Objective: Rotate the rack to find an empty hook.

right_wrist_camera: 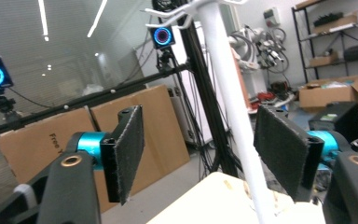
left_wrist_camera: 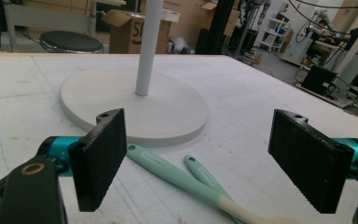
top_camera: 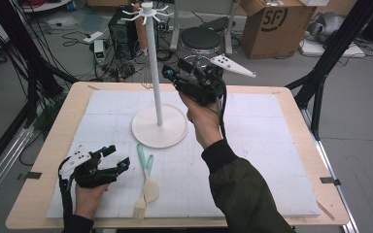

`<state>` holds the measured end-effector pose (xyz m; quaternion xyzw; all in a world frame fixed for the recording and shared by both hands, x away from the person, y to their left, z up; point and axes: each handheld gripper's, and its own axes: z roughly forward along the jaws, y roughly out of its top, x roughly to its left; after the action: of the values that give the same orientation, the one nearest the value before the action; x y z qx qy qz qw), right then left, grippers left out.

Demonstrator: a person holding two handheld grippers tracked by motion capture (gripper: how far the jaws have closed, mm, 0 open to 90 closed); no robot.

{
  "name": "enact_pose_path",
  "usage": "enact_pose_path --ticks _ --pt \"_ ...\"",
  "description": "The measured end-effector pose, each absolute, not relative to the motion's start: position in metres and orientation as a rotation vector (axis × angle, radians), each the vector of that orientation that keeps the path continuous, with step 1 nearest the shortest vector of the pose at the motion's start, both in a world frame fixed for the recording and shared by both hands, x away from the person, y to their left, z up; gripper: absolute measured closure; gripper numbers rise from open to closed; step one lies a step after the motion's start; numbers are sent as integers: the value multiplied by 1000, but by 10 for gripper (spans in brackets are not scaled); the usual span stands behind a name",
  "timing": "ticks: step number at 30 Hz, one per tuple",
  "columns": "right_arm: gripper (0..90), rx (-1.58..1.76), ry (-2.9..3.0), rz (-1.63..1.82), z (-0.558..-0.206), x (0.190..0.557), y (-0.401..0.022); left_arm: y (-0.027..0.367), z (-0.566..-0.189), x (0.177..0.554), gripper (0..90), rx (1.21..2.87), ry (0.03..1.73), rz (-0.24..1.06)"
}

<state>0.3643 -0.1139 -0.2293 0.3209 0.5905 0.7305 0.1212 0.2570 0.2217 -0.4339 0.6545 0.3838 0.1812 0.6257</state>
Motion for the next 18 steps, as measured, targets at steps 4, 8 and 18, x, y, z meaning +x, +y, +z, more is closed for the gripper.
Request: enact_pose_path --ticks 4,8,18 --pt "314 956 1737 2157 -240 360 -120 222 -434 257 200 1505 880 419" --pt "272 940 1783 2114 -249 353 -128 221 -434 258 200 1507 880 421" --pt "235 901 1838 2088 -262 332 -155 219 -434 258 200 1520 879 429"
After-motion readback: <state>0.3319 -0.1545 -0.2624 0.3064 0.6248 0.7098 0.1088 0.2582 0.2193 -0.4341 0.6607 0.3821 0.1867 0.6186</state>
